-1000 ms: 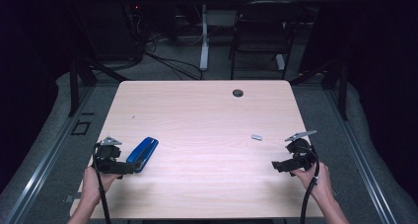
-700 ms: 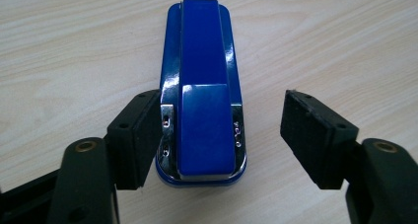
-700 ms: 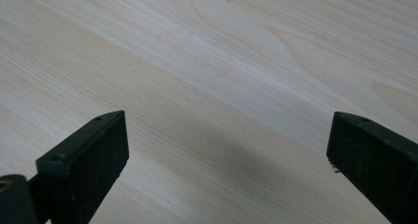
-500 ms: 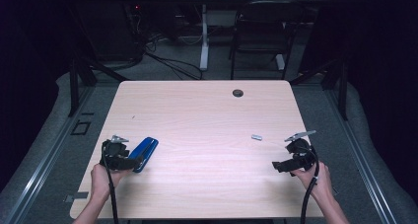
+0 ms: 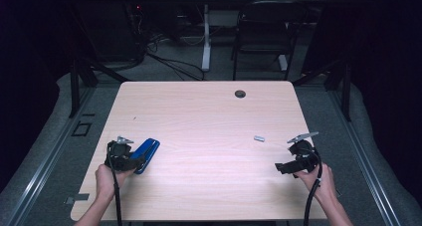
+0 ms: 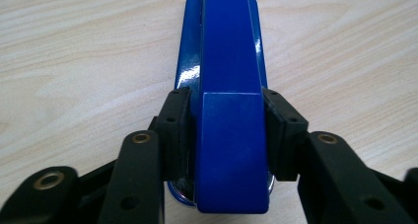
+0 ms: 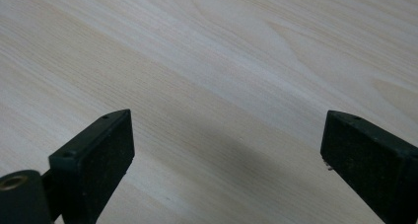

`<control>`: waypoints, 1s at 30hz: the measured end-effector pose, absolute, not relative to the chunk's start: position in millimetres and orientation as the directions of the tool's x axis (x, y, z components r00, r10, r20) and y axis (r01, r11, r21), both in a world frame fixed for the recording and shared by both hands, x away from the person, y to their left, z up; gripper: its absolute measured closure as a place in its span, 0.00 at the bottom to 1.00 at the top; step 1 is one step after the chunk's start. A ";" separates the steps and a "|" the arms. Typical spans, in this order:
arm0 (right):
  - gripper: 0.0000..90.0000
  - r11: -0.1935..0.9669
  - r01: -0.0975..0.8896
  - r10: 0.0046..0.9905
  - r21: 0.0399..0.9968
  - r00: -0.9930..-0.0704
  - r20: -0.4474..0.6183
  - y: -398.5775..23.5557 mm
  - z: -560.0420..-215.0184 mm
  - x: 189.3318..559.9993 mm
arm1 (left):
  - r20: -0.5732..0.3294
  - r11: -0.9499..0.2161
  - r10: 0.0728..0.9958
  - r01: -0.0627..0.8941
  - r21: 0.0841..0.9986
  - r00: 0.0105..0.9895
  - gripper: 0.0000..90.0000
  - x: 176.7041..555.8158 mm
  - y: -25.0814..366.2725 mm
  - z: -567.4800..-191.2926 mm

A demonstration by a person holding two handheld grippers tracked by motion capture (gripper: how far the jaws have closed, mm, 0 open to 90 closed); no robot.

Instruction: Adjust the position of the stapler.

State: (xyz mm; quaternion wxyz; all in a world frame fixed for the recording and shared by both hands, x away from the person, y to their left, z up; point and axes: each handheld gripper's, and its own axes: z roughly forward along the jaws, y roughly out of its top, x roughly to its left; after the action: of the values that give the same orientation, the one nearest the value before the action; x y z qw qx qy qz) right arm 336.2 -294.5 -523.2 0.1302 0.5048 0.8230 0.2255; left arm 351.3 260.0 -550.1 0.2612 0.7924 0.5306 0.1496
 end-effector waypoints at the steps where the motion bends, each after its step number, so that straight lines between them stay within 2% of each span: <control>1: 0.07 0.394 0.772 0.888 0.499 -0.460 0.012 -294.7 -522.9 336.3 | -0.036 -0.306 0.918 0.763 0.569 0.395 0.68 351.4 259.1 -550.6; 3: 0.07 0.393 0.772 0.889 0.499 -0.459 0.010 -294.4 -522.7 336.0 | -0.024 -0.318 0.917 0.762 0.564 0.399 0.72 351.8 257.9 -551.1; 6: 0.11 0.405 0.767 0.883 0.497 -0.469 0.005 -294.6 -522.1 335.7 | -0.028 -0.316 0.916 0.762 0.566 0.401 0.73 351.7 258.3 -550.9; 18: 0.11 0.408 0.762 0.882 0.503 -0.471 -0.002 -294.7 -521.5 335.1 | -0.042 -0.308 0.912 0.749 0.586 0.408 0.73 349.3 257.9 -546.3; 30: 0.12 0.409 0.761 0.882 0.503 -0.471 -0.005 -294.6 -521.3 335.0 | -0.054 -0.366 0.859 0.684 0.631 0.509 0.73 339.2 232.7 -528.4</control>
State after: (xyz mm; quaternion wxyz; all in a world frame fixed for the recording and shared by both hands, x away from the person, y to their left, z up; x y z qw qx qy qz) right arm 335.0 -294.6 -521.3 0.1358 0.4959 0.8284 0.2222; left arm 339.2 232.7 -528.4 0.3040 0.8138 0.4740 0.1438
